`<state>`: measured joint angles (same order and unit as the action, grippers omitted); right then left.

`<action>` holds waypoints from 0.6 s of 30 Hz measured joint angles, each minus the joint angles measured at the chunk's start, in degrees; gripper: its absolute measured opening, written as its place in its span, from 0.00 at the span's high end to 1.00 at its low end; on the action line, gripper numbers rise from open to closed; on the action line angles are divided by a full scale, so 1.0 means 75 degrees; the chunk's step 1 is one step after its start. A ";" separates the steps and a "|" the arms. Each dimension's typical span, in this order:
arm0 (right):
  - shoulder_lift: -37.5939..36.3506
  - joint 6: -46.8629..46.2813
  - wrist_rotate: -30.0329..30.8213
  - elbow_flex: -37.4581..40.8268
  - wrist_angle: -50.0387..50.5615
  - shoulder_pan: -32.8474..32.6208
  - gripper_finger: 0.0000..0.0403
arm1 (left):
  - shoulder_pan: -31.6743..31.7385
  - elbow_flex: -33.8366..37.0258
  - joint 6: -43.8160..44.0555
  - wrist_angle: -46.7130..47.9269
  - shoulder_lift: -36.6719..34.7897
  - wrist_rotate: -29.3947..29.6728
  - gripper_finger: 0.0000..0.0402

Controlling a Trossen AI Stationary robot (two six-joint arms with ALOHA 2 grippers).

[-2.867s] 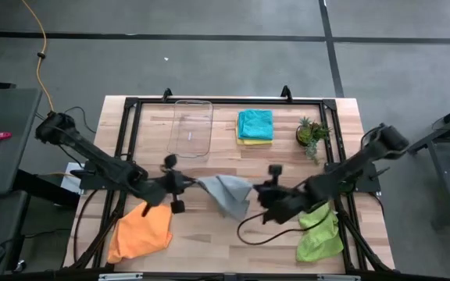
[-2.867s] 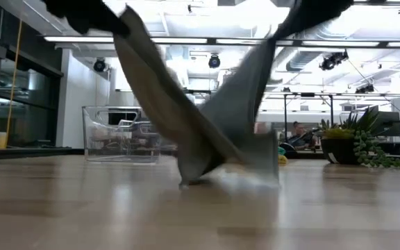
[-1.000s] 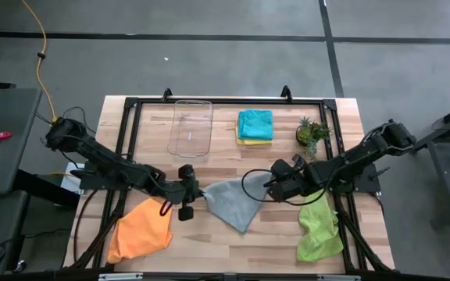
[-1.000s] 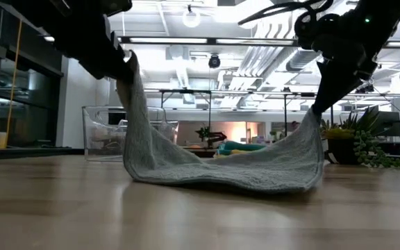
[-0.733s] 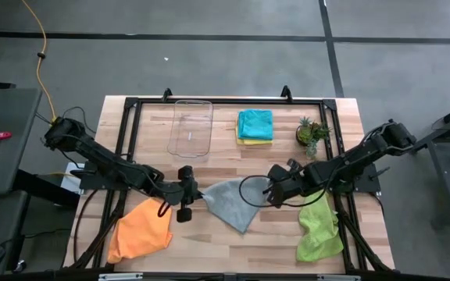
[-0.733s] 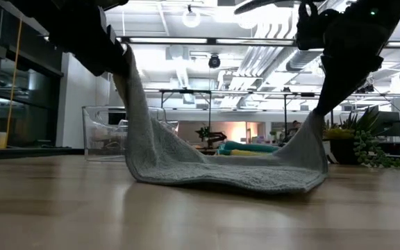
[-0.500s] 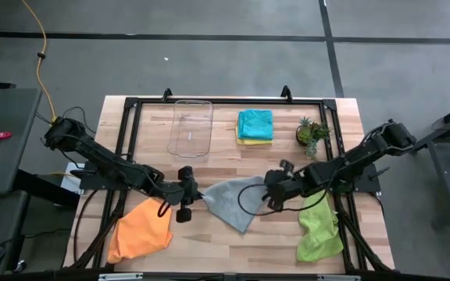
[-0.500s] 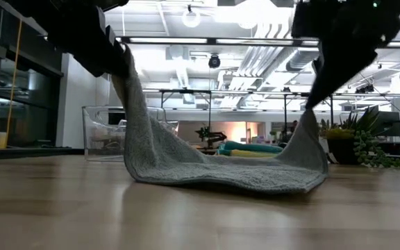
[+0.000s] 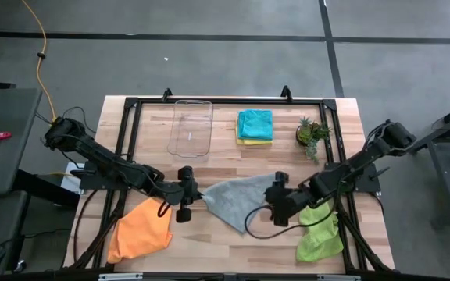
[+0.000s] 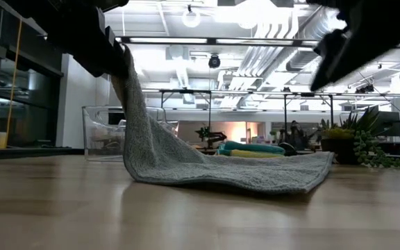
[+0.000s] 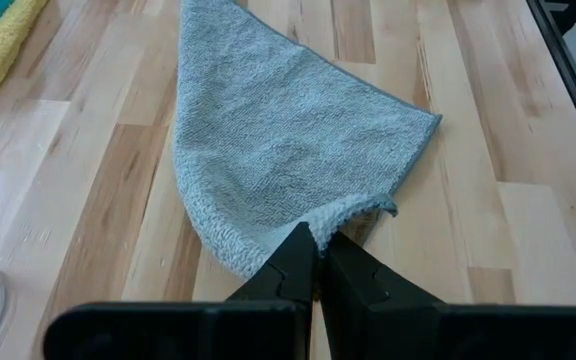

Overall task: Fold microfiber towels
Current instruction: Fold the gray microfiber cloth

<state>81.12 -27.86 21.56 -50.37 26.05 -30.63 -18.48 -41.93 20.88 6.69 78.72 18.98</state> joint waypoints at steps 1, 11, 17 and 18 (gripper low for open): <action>0.0002 -0.0331 0.0055 0.0000 0.0191 -0.0034 0.46 | 0.0000 0.0000 0.0000 0.0001 0.0000 0.0000 1.00; 0.1849 0.0726 -0.0556 -0.0198 -0.2166 -0.0510 0.46 | 0.0012 0.0000 0.0000 -0.0005 0.0000 0.0003 1.00; 0.3666 0.1863 -0.0555 -0.1391 -0.2234 -0.0679 0.46 | 0.0012 0.0000 0.0000 -0.0008 0.0000 0.0003 1.00; 0.3925 0.2076 -0.0554 -0.1643 -0.2170 -0.0691 0.46 | 0.0012 0.0000 0.0000 -0.0008 0.0000 0.0003 1.00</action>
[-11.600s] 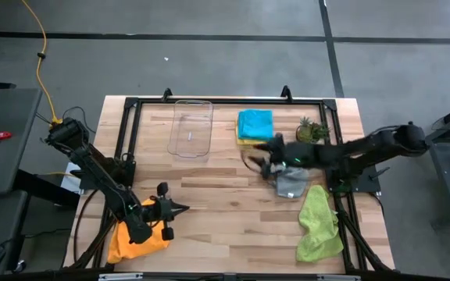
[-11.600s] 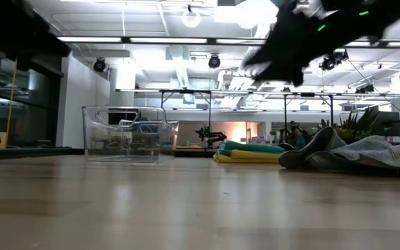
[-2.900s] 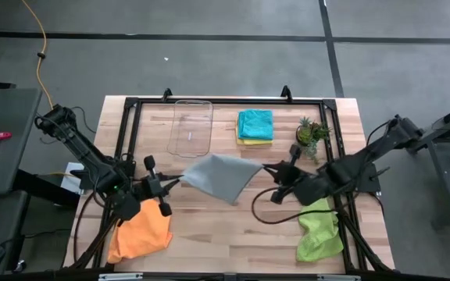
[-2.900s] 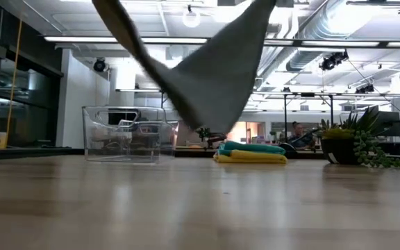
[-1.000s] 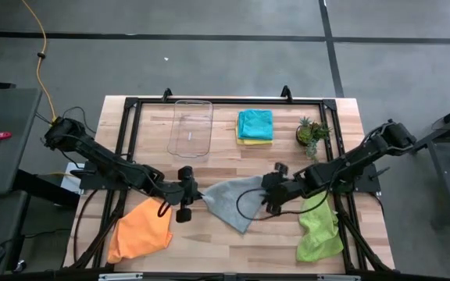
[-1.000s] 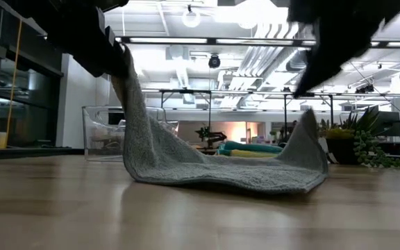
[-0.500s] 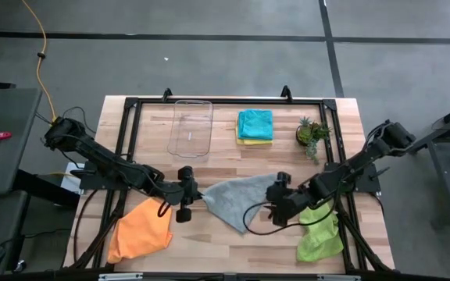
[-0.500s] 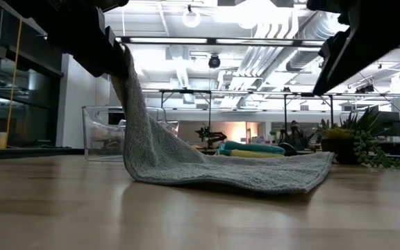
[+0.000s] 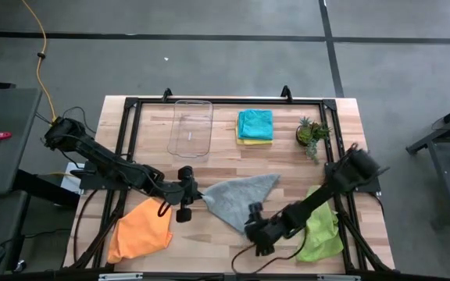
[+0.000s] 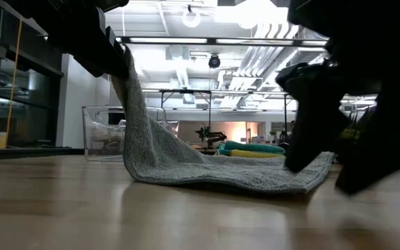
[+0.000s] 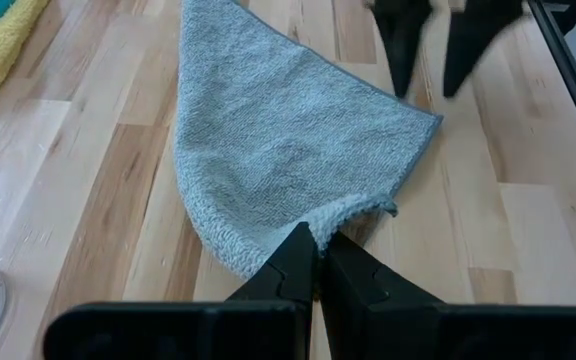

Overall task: Fold microfiber towels
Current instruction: Fold the gray microfiber cloth

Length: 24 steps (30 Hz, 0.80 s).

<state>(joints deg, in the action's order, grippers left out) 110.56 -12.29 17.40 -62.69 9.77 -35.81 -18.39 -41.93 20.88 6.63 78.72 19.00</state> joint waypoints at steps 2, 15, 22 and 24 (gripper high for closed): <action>0.0431 0.0326 0.0062 -0.0528 0.0424 -0.0023 0.46 | 0.0000 0.0000 0.0000 -0.0003 0.0000 0.0000 1.00; 0.1175 0.0391 0.1239 -0.2102 0.2523 -0.0064 0.64 | 0.0000 0.0000 -0.0003 -0.0004 -0.0003 0.0000 1.00; 0.1167 -0.0094 0.1351 -0.2029 0.2910 -0.0019 0.78 | 0.0000 0.0000 -0.0008 -0.0004 -0.0003 0.0000 1.00; 0.1160 -0.0089 0.1347 -0.2029 0.2910 -0.0026 0.80 | 0.0000 0.0000 -0.0058 -0.0020 -0.0003 0.0004 1.00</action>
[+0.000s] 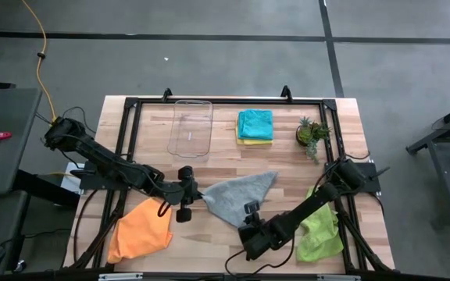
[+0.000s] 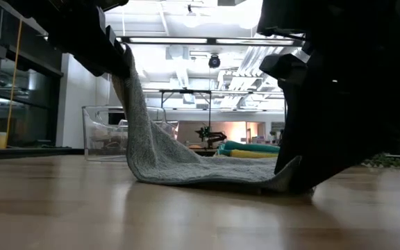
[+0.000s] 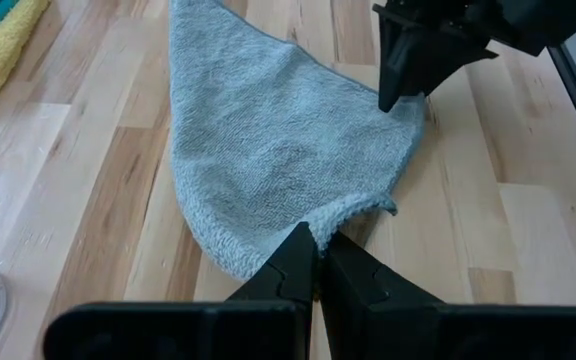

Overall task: Fold microfiber towels
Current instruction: Fold the gray microfiber cloth

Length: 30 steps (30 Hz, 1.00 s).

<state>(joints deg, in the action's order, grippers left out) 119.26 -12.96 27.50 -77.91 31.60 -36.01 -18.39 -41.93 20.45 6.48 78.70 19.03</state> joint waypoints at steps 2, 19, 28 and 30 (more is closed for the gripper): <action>-0.0011 0.0012 -0.0008 0.0000 -0.0006 0.0000 0.82 | 0.0000 0.0000 -0.0007 0.0003 0.0000 0.0004 1.00; -0.0033 0.0150 -0.0343 -0.0364 0.0067 -0.0003 0.86 | 0.0000 0.0000 -0.0009 0.0009 0.0003 0.0022 1.00; -0.0984 -0.0416 0.0560 -0.0364 0.0976 0.0044 0.99 | -0.0006 -0.0023 -0.0005 0.0165 -0.0256 -0.0515 1.00; -0.1428 -0.0652 0.1105 -0.0364 0.1367 0.0022 0.99 | -0.0024 -0.0023 0.0032 0.0367 -0.0501 -0.0610 1.00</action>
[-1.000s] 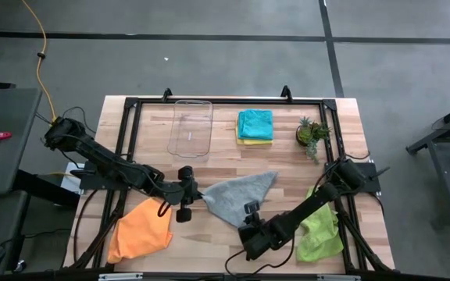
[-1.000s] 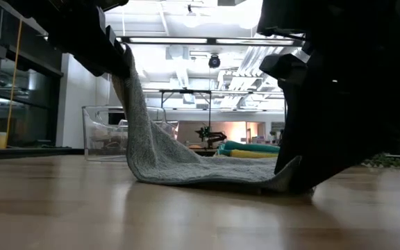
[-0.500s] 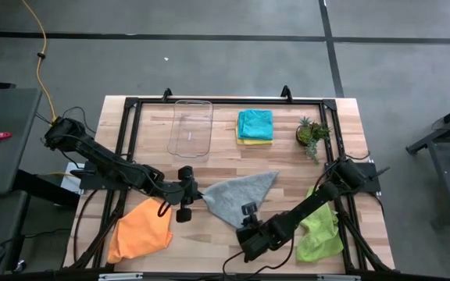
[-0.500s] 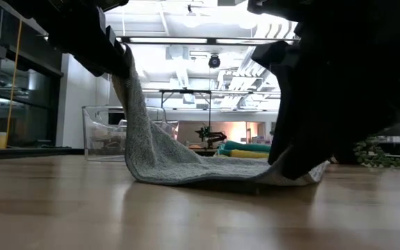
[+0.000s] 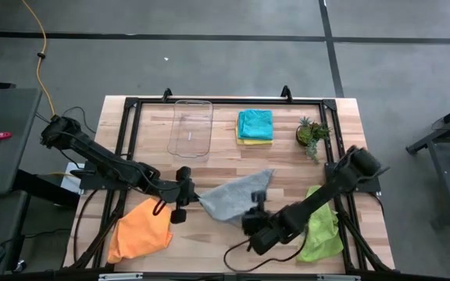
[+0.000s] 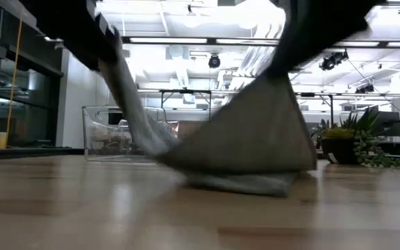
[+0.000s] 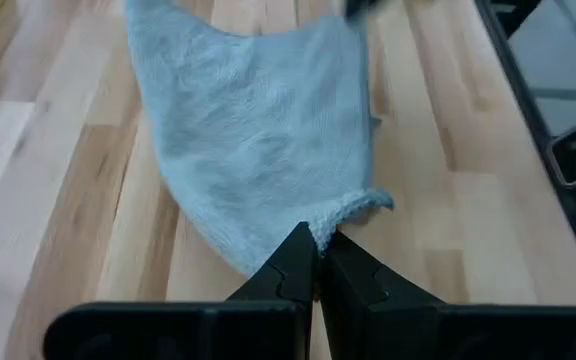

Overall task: Fold microfiber towels
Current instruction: Fold the gray microfiber cloth

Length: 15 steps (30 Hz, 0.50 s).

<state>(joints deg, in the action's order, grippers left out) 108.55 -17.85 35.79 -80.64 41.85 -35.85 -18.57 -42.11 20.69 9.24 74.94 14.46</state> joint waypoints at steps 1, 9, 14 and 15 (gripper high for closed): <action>-0.0231 -0.0107 0.0282 0.0000 0.0122 -0.0031 0.99 | -0.0032 0.0000 0.0006 0.0003 -0.0117 0.0017 1.00; -0.1684 -0.0304 0.2027 0.0000 0.0336 -0.0041 1.00 | -0.0683 0.0003 -0.0187 0.0011 -0.0934 0.1743 1.00; -0.2189 -0.0389 0.3007 0.0000 0.0483 0.0034 1.00 | -0.1191 0.0000 -0.0484 -0.0018 -0.1260 0.2851 1.00; -0.2279 -0.0393 0.3112 0.0000 0.0524 0.0037 1.00 | -0.1282 0.0000 -0.0586 -0.0020 -0.1288 0.3039 1.00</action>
<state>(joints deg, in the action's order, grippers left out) 91.46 -20.80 59.14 -80.64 45.78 -35.57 -28.19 -42.11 16.29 9.08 65.28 37.25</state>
